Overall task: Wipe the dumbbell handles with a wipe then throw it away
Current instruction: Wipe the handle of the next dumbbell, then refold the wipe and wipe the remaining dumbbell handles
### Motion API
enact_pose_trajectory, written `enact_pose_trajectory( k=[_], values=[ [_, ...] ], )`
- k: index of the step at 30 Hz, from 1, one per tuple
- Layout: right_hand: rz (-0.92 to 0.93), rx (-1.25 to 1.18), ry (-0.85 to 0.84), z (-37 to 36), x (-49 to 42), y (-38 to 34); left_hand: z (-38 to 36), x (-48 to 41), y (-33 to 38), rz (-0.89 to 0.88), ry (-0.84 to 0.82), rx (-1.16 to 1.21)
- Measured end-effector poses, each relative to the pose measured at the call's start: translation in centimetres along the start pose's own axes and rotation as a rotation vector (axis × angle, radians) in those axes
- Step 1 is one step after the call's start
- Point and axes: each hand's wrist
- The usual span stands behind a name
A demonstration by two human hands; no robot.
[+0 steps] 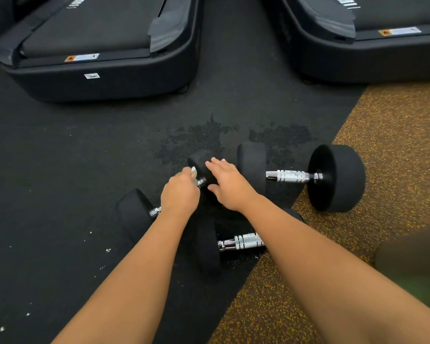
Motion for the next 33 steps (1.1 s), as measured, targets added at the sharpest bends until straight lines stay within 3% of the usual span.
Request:
enact_pose_trajectory(
  k=[12,18,24,29,33],
  values=[
    [-0.108,-0.519,0.245,3.5,1.3,1.3,2.7,-1.4,5.8,-0.233,-0.014,0.256],
    [-0.162,-0.626,0.313,5.8,2.1,2.8,3.2,-2.0,8.9,-0.142,-0.017,0.596],
    [-0.197,-0.886,0.359,7.2,3.0,4.3,3.0,-2.4,10.3,0.015,-0.109,0.865],
    [-0.225,-0.849,0.461,7.6,3.6,5.3,2.3,-2.5,11.7,0.131,-0.158,0.984],
    [-0.188,-0.579,0.622,7.8,4.2,6.0,1.6,-2.9,13.2,0.153,-0.165,0.982]
  ],
)
Point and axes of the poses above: each hand's wrist, its own x-axis away from the middle knuckle, its own z-axis out of the back of the hand, y = z × x, and after that the axes turned 6 degrees about x, right-handed
